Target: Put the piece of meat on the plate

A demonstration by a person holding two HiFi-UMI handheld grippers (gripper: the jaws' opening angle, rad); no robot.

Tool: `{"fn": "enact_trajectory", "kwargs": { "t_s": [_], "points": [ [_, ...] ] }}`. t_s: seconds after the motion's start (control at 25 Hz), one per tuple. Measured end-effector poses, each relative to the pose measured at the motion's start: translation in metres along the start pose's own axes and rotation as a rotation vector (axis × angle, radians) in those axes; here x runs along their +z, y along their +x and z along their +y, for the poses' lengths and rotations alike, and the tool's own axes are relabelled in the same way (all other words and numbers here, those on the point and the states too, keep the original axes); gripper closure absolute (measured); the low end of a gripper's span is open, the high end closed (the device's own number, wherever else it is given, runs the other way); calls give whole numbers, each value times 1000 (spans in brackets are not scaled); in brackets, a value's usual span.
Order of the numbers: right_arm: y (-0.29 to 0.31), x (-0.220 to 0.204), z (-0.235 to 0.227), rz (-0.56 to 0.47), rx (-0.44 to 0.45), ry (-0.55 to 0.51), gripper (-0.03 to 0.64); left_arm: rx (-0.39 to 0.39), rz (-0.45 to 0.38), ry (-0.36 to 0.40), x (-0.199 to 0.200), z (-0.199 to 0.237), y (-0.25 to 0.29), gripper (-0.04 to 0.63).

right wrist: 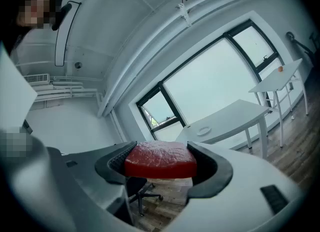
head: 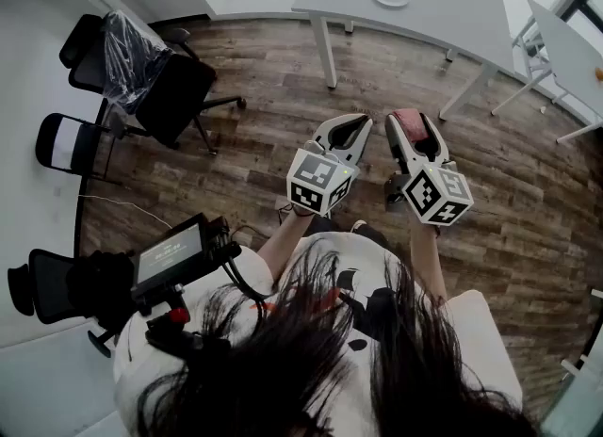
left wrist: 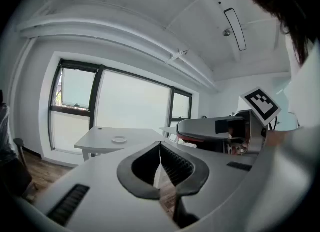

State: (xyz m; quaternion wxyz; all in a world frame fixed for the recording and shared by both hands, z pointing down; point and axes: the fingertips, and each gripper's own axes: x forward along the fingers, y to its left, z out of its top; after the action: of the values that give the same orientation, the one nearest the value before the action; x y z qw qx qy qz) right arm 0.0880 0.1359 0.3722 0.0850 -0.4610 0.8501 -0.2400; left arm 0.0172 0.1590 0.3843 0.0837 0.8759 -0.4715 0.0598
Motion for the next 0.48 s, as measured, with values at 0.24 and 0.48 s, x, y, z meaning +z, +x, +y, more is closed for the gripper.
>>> {"fn": "enact_trajectory", "kwargs": {
  "t_s": [0.24, 0.48],
  "points": [
    [1, -1, 0, -5, 10, -5, 291, -3, -4, 3, 1, 0, 2, 589],
    [3, 1, 2, -12, 24, 7, 291, -4, -5, 9, 1, 1, 4, 589]
  ]
}}
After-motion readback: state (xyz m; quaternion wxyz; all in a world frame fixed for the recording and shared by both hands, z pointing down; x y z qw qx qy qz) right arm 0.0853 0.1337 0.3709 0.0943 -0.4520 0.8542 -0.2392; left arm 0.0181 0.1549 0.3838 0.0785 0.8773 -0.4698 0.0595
